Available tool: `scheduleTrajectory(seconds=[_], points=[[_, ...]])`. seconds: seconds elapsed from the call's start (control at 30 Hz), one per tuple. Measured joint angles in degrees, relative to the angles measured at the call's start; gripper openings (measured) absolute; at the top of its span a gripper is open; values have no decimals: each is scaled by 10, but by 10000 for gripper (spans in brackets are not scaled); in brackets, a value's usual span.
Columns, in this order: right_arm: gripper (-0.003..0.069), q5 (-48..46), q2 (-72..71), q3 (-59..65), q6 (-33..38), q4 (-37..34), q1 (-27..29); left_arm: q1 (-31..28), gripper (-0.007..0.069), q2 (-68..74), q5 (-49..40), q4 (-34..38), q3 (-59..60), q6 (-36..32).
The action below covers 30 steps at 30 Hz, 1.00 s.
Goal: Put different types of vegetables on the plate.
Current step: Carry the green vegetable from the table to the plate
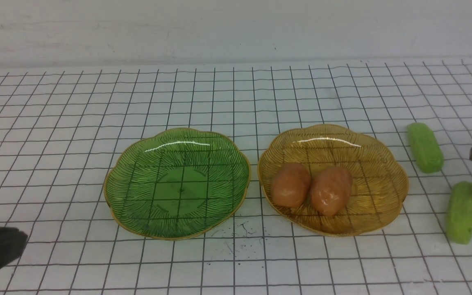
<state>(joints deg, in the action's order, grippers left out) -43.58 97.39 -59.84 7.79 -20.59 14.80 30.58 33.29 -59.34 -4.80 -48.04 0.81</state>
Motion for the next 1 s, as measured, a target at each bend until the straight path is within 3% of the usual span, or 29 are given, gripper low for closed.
scheduleTrajectory(seconds=[0.03,0.07,0.1,0.2,0.27,0.37,0.43,0.47,0.53,0.57,0.6,0.77,0.87,1.0], points=[[200,1,2,0,3,-2,0,0,-8,-2,0,1,1,0],[285,3,15,-1,16,-14,0,0,-8,-13,-2,4,8,1],[318,4,23,-2,19,-22,0,0,-8,-20,-2,4,11,3],[507,3,52,-2,20,-48,0,0,-8,-36,-2,6,12,14],[587,0,64,-2,20,-59,0,0,-8,-38,-2,6,12,17],[641,0,77,-2,20,-64,0,0,-8,-39,-2,4,12,17],[645,-1,89,-2,20,-63,0,0,-8,-39,-2,4,12,18],[614,-1,91,-4,21,-65,0,0,-8,-39,-2,4,12,18],[514,-6,93,-6,23,-65,1,0,-8,-39,-2,4,12,19],[429,-11,93,-6,27,-65,1,0,-8,-39,-2,4,12,19],[397,-14,93,-6,27,-66,1,0,-8,-39,-2,4,12,19],[401,-47,55,-4,29,-87,1,0,-8,-39,-2,0,12,21],[401,-46,-19,-4,41,-138,-16,0,-8,-39,-2,0,12,21],[401,14,-93,-4,120,-295,-120,0,-8,-39,3,-11,12,21]])
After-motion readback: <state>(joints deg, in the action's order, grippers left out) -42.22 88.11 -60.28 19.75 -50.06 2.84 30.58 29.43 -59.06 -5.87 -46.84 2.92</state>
